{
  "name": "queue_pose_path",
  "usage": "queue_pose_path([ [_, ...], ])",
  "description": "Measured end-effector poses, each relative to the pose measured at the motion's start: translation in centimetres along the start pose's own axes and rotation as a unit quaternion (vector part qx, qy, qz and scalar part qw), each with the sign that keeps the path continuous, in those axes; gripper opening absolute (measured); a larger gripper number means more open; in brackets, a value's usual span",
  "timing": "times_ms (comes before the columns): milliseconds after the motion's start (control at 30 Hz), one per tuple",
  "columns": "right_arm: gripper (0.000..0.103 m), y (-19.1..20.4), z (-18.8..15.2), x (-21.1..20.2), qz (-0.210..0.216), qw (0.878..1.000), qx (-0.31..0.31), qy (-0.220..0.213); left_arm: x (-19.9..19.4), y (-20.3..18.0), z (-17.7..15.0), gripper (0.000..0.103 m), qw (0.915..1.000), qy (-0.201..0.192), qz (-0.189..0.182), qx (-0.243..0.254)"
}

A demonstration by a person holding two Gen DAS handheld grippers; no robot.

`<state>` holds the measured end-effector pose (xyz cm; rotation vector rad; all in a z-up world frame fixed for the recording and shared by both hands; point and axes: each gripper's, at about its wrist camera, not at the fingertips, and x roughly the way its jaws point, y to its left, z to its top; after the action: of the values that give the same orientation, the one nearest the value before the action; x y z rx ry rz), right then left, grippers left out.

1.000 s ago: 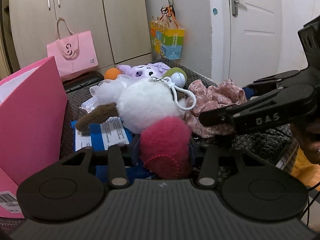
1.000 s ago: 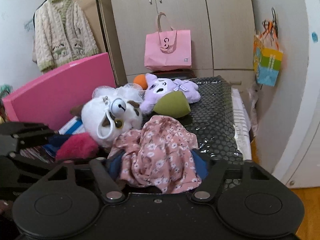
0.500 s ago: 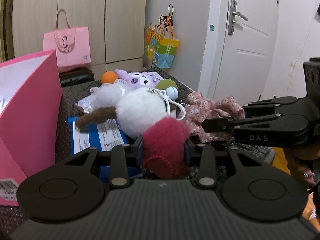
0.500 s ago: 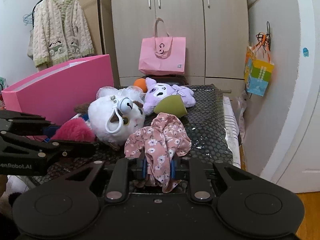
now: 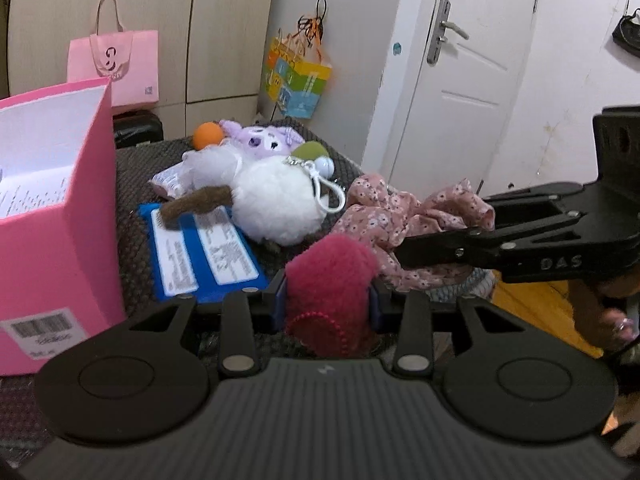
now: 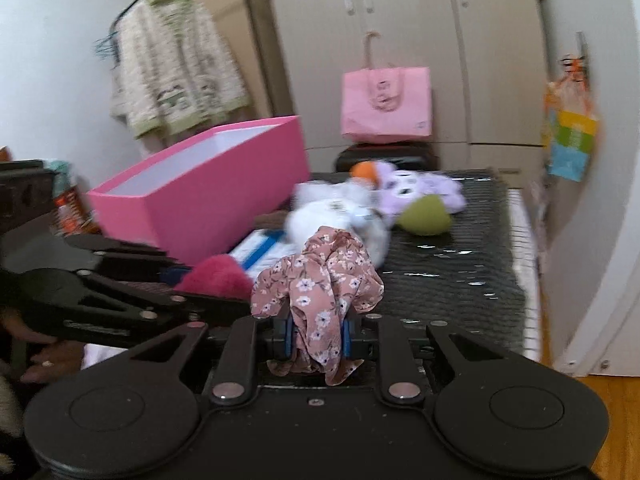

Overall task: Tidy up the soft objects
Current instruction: 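Carry the scrunchie and strawberry plush into the pink box and open both tools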

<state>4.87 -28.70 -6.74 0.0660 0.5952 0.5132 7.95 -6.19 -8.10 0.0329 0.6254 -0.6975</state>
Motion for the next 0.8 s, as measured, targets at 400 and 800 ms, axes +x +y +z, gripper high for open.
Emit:
queue_pose_path([
  [400, 0.025, 3.7, 1.8, 2.2, 0.097, 0.99, 0.017, 0.098, -4.7, 3.1, -0.9, 0.037, 0.9972, 0.063, 0.033, -0.024],
  [800, 0.026, 8.5, 4.9, 5.6, 0.201, 0.967, 0.007, 0.159, -11.7, 7.4, 0.7, 0.038, 0.9915, 0.084, 0.088, -0.045],
])
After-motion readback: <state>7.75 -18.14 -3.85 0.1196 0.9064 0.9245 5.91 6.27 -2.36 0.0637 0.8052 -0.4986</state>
